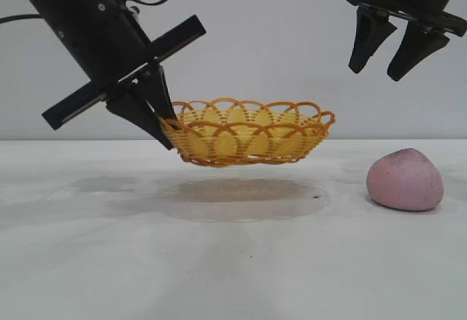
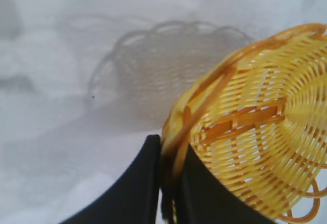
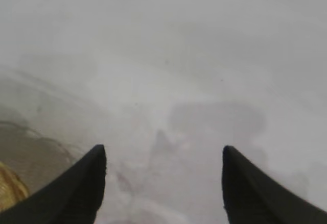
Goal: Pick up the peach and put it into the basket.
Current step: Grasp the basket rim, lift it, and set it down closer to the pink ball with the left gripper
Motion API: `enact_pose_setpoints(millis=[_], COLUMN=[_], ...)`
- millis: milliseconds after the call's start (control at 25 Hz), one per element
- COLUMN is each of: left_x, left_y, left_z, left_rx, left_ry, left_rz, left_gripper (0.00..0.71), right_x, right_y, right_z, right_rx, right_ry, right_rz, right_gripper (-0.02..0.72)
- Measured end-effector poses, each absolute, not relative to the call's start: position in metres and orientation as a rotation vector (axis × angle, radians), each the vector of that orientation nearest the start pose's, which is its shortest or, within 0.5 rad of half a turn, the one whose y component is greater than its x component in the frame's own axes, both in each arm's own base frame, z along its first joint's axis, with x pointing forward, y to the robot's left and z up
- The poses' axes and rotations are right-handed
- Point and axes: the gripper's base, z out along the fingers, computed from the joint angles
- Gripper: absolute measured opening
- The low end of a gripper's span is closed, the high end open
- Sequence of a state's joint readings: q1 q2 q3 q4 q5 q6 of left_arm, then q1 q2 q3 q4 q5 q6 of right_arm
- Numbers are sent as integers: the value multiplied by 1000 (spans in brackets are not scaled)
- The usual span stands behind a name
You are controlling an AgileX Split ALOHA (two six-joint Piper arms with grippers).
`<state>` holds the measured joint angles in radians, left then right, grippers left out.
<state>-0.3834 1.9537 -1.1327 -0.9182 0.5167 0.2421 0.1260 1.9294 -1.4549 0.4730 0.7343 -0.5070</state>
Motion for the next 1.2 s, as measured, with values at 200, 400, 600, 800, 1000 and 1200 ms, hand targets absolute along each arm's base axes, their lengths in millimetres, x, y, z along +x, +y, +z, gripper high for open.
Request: enact_pose_setpoints(millis=[200,400,600,800,1000,1200], left_x=[341,342,339,334,342,351], left_y=[-177,-177,-178,-178,-174,-163], left_z=[132,131,132,160,195,222], left_rx=[-176,-181,-150,146,505,707], left_ry=[2800,2803,2821,2792,2774,2828], left_rz=[-825,-826,-843,-821,-632,-355], left_gripper=[48,263,524,534,480,480], right_x=[411,411,411,411,411,411], right_y=[80,80,80,80,80,80], right_z=[224,224,224,224,224,224], right_rx=[-454,-449,-449,-449,-449,-449], right_ry=[2567,2566,2566,2566,2566,2566], right_rz=[403,405,405,405,404,404], right_gripper=[463,463,463,463,463,463])
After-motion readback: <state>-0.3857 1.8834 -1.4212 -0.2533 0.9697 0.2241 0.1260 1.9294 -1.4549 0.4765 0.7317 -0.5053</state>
